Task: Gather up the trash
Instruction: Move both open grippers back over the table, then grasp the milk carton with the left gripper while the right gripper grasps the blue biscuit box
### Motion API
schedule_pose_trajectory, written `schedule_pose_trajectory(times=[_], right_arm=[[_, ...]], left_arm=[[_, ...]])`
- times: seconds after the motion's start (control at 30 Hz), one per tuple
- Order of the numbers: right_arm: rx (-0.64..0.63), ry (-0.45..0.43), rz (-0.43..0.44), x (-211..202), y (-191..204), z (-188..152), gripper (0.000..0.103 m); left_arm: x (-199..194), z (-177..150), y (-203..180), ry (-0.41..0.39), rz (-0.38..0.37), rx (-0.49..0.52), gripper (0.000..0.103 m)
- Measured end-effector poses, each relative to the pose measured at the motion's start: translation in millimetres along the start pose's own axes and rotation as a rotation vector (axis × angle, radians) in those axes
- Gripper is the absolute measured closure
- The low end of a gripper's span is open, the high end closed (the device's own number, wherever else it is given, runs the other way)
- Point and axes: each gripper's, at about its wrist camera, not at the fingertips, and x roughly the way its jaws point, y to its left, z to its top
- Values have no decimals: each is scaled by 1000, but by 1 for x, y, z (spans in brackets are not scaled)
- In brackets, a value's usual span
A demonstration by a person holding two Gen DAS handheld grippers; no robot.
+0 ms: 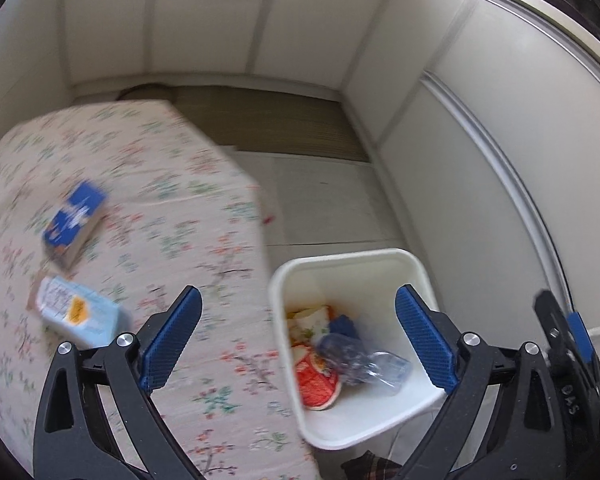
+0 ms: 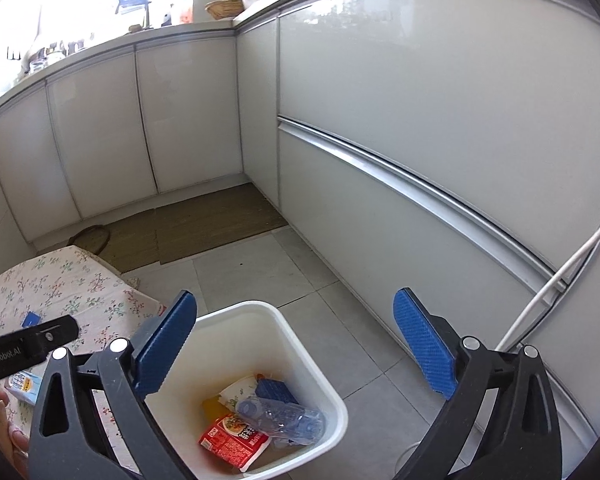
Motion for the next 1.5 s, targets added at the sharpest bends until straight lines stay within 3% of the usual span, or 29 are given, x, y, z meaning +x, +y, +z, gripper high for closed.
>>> schedule_pose_trajectory(times=[0.27,0.53,0.73,1.07,1.17,1.3,1.5], right_arm=[[-70,25,57,7,35,-6,7],[-97,63,111,18,58,-9,7],[-115,75,153,23,71,-12,7],[-135,94,201,27,83,-9,7],[-139,99,208,27,83,-9,7],[-142,113,208,30,85,-10,7],[-175,126,193,32,97,-15,7]], left_arm=[[5,-5,79,-17,190,-240,7],[-1,-15,143,-67,386,-415,7],[13,-23,181,-15,444,-579,7],[54,-25,209,70,547,-741,7],[60,-23,208,85,583,-726,7],[61,-23,204,88,574,-666,7],[51,-24,197,69,520,-540,33]])
